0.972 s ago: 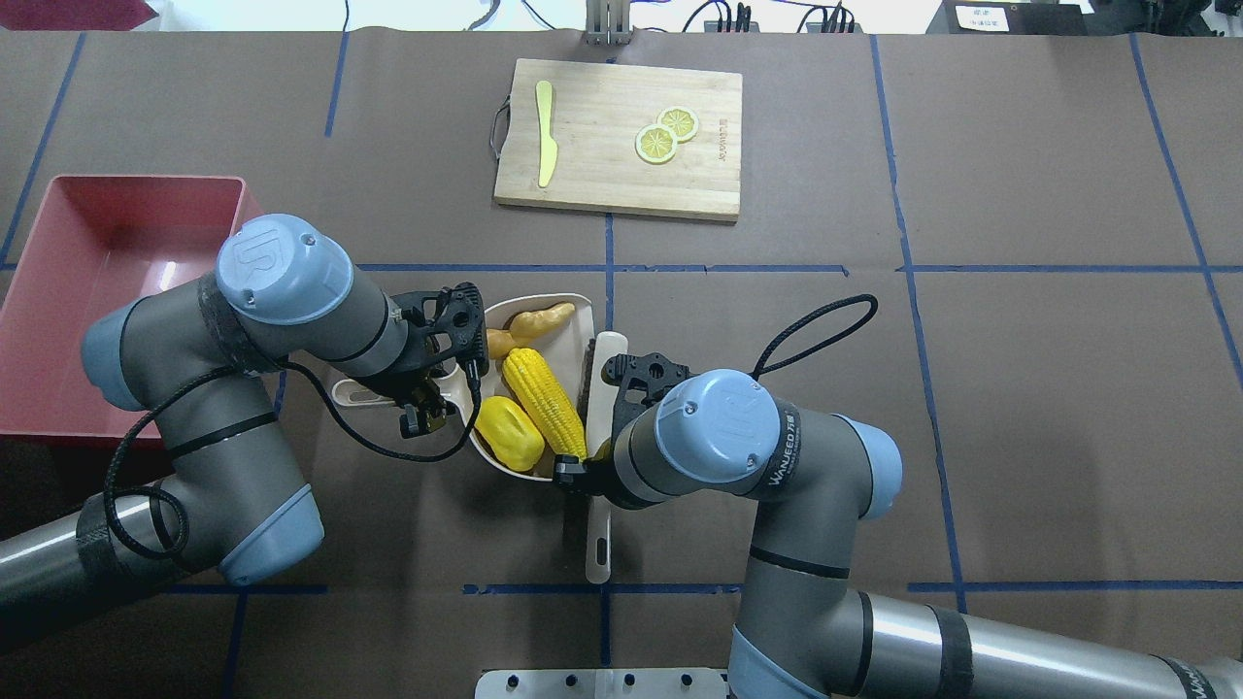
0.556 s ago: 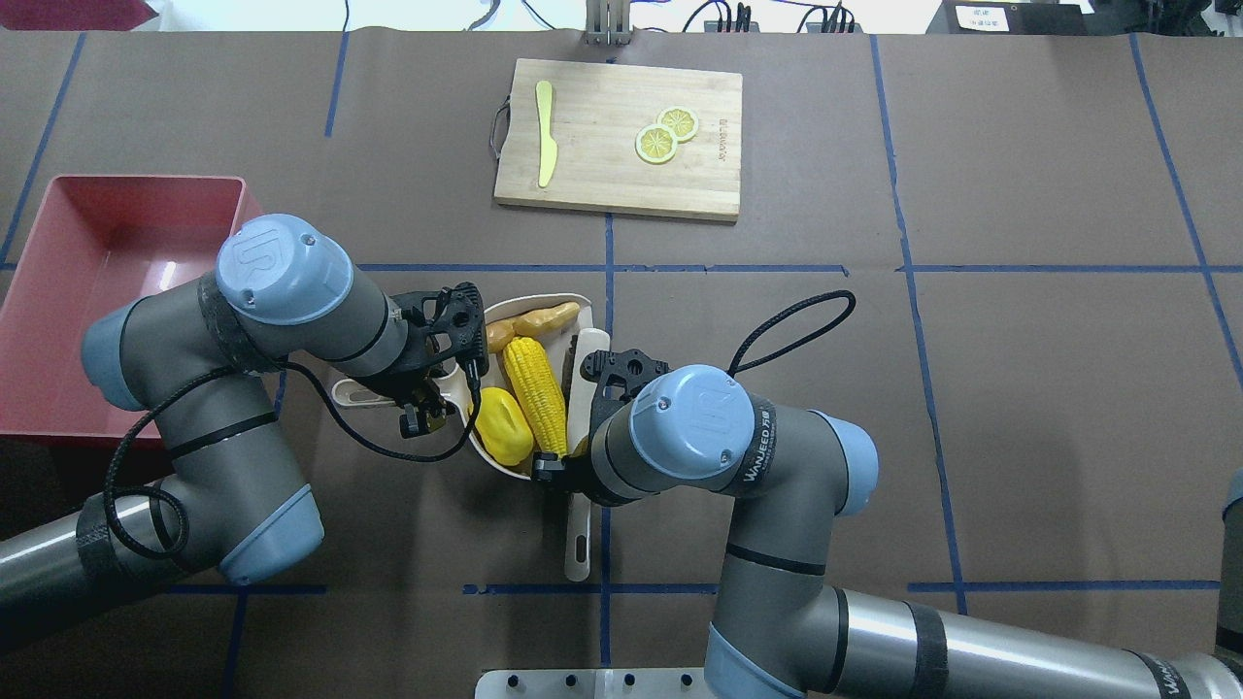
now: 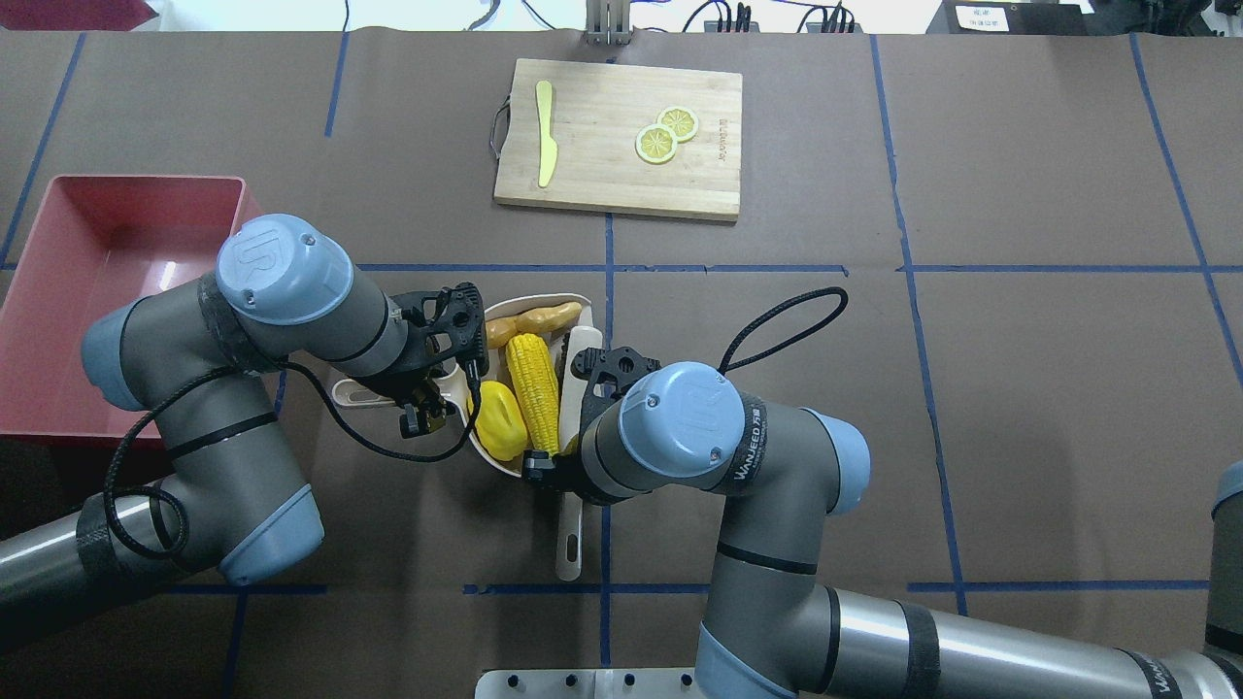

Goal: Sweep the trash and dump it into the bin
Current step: 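Hold the brush against the dustpan edge with the right gripper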

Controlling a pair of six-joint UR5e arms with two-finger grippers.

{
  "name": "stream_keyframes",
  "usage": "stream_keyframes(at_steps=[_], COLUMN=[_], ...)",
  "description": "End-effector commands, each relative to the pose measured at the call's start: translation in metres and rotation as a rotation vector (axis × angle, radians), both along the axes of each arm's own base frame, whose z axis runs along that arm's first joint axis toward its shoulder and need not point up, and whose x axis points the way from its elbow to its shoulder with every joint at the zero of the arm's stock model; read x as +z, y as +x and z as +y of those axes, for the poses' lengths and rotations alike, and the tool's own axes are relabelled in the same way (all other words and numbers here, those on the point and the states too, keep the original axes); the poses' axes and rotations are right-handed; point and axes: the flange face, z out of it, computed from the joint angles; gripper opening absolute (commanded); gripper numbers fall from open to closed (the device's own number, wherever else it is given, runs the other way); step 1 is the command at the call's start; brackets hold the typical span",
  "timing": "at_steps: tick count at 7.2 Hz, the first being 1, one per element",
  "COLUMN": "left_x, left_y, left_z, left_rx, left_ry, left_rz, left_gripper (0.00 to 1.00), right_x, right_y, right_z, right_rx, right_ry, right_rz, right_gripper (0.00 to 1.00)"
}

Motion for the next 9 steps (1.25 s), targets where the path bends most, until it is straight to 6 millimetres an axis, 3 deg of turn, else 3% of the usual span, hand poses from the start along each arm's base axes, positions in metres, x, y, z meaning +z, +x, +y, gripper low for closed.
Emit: stream_keyframes(at_steps=[1, 2, 5, 9], left_x=[0.001, 0.0, -0.001, -0.001], left_y=[0.0, 0.0, 0.0, -0.002], left_z=[0.0, 0.0, 0.0, 0.0], left_rx=[0.0, 0.0, 0.0, -0.001], left_ry=[-0.001, 0.0, 0.001, 0.0], left_rz=[-0.001, 0.0, 0.001, 0.004], left_gripper=[0.0, 0.0, 0.0, 0.0], right_x=[-0.003, -0.001, -0.013, 0.0], right_y=[0.002, 0.003, 0.034, 0.038], right_z=[0.001, 0.001, 0.011, 0.01], right_rx=[-0.001, -0.001, -0.004, 0.013], right_ry=[0.003, 0.0, -0.015, -0.018], right_rz=[-0.006, 0.004, 0.046, 0.091], right_gripper=[0.0, 0.0, 0.0, 0.0])
